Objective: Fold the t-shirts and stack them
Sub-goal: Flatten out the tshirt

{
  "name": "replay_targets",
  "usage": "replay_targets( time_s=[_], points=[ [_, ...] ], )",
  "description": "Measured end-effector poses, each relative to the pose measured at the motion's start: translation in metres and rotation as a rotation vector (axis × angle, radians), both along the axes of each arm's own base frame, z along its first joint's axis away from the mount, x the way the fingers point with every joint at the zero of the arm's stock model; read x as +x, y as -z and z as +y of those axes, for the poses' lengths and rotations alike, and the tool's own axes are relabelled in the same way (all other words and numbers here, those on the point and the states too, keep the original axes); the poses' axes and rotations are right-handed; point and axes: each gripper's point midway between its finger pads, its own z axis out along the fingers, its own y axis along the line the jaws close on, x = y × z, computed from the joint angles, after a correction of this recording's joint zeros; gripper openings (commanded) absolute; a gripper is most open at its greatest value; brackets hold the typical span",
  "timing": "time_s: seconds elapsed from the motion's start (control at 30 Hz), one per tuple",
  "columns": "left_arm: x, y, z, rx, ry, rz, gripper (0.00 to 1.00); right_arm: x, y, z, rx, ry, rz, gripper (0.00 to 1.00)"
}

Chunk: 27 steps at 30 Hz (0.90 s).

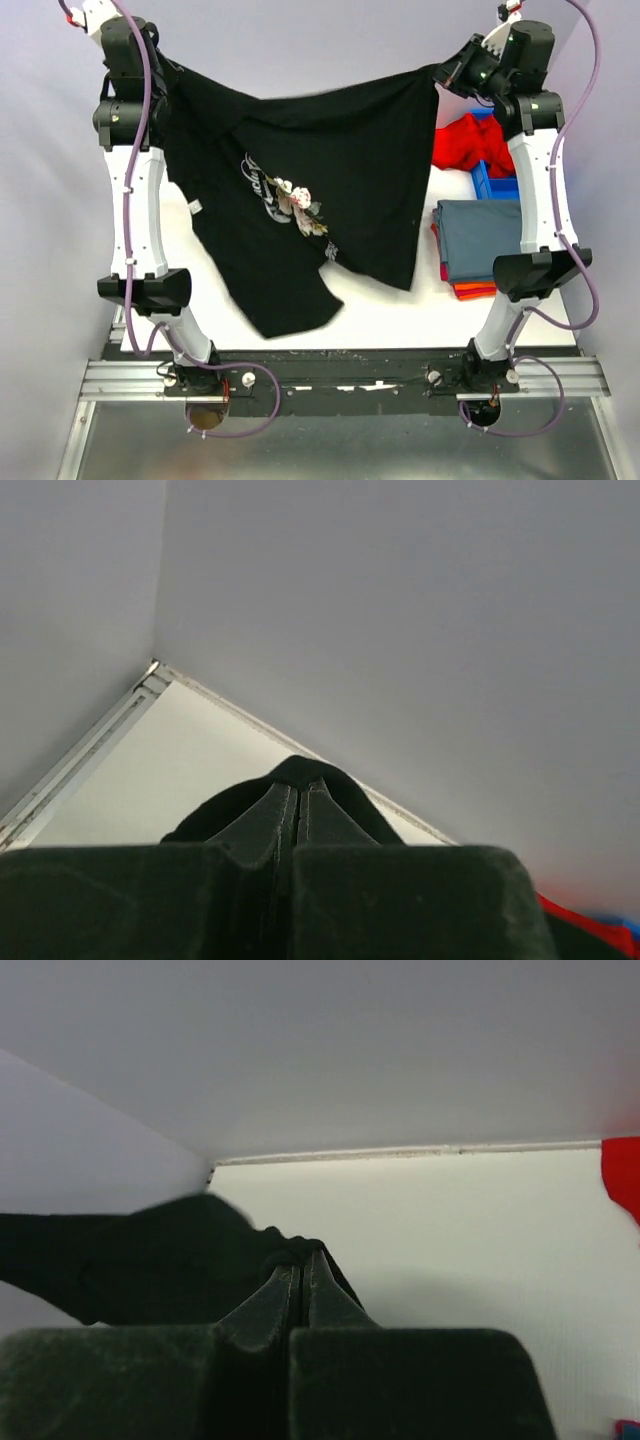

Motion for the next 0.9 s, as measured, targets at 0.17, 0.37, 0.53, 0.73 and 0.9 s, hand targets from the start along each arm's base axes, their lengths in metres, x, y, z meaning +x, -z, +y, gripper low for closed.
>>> replay_targets(
  time_s=[0.17,0.37,0.53,0.73,0.9],
  points=[
    [-0.02,-0.043,-0.011,0.001,0.064,-0.134,0.0,-0.022,-0.048,-0.003,0.052,-0.061,-0.095,0.01],
    [-0.097,-0.104,-0.015,0.01,0.083,-0.325,0.0,-0.096,-0.093,-0.005,0.071,-0.124,-0.217,0.01],
    [-0.194,-0.128,-0.012,0.025,0.059,-0.45,0.0,-0.16,-0.091,0.001,0.084,-0.186,-0.248,0.01],
    [-0.291,-0.182,-0.002,0.06,-0.01,-0.665,0.0,-0.206,-0.104,0.0,0.082,-0.196,-0.314,0.01],
    [-0.3,-0.214,0.004,0.074,-0.044,-0.751,0.0,-0.196,-0.12,-0.001,0.081,-0.189,-0.333,0.01]
  ],
)
